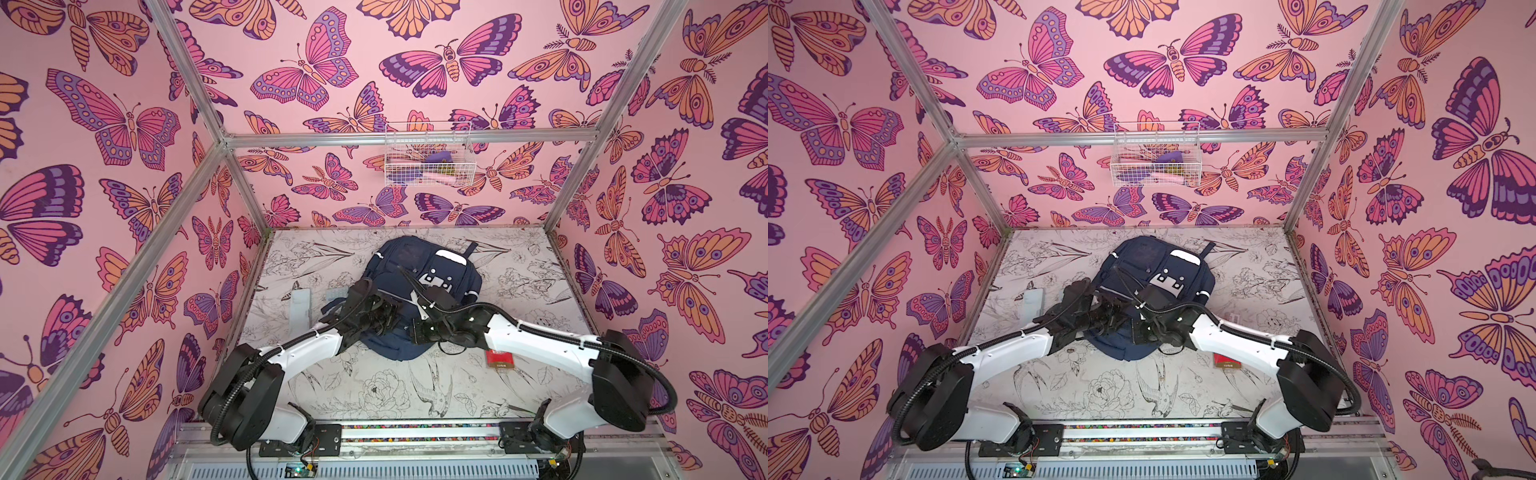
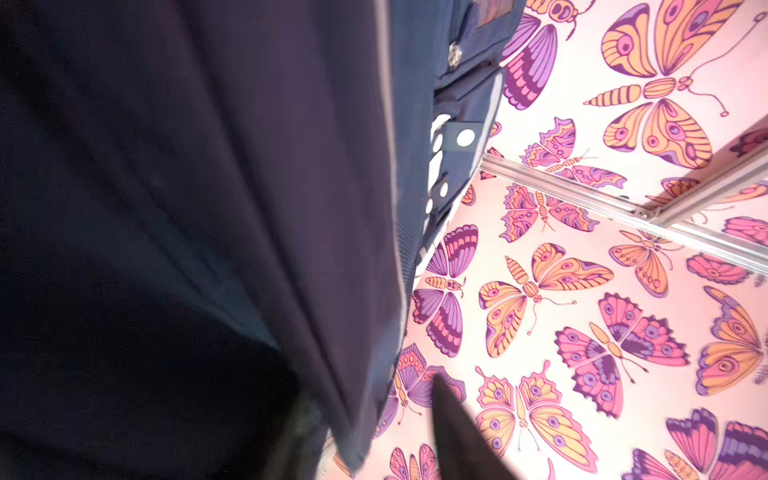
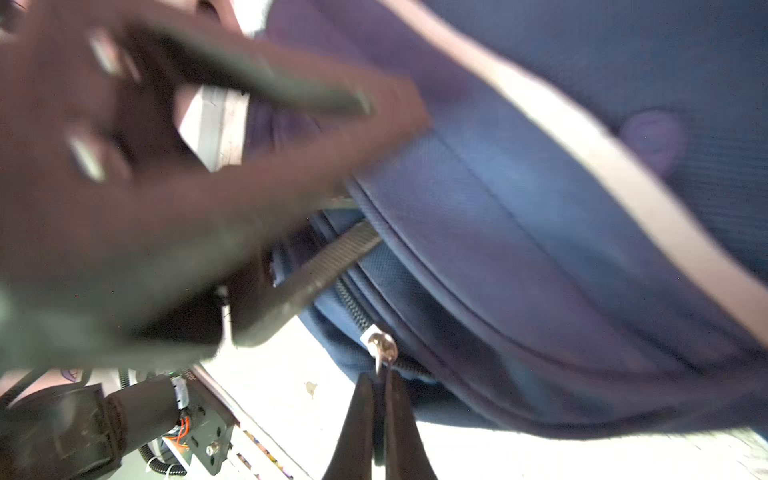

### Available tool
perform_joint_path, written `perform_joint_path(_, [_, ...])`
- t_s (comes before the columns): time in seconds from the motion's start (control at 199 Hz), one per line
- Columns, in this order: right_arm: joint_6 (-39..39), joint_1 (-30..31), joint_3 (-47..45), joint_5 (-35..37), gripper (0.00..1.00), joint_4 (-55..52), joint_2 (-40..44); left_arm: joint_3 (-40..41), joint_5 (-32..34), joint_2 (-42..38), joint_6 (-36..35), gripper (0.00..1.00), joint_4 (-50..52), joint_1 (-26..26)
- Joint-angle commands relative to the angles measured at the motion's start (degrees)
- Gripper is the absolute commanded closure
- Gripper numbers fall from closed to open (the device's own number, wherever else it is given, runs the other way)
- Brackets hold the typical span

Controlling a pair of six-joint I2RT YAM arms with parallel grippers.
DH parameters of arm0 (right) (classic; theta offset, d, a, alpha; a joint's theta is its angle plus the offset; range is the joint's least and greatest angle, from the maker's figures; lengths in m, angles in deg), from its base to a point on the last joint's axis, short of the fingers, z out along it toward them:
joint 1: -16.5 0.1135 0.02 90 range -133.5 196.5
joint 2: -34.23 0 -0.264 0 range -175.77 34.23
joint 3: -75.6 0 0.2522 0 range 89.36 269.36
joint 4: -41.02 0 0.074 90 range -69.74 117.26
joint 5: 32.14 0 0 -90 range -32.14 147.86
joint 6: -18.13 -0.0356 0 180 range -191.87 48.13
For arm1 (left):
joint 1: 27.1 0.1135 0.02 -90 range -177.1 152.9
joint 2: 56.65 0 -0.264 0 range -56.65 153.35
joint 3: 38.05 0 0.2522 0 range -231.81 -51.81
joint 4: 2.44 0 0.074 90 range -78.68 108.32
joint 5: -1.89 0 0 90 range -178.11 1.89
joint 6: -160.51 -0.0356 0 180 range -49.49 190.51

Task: Pack books, pencil case, and school supplies into a backpack
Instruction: Unzip the student bag at the center of the table.

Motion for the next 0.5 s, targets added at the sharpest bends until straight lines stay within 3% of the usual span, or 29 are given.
perform_joint_path(0.0, [1.2, -2.0, -1.4, 3.2, 1.00, -4.7, 3.3, 0.2, -0.5, -4.8, -5.0, 0.22, 11.0, 4.9])
perform_joint_path(0.04, [2.2, -2.5, -1.8, 2.2, 1.00, -6.0, 3.7, -0.2, 0.5, -5.9, -7.4, 0.09, 14.5, 6.5])
perform_joint_path(0.115, [3.7, -2.9, -1.4, 0.9, 1.00, -8.6, 3.8, -1.0, -0.4, -6.0, -11.0, 0.07, 18.0, 9.7])
perform_joint_path(0.296, [4.7, -2.9, 0.6, -0.3, 1.00, -11.7, 2.4, -2.4, -5.2, -0.5, -13.9, 0.18, 18.1, 12.0])
perform_joint_path(0.497, [3.8, -2.8, 1.6, -1.4, 1.00, -11.3, 1.0, -3.9, -7.6, 5.7, -15.3, 0.45, 16.5, 11.2])
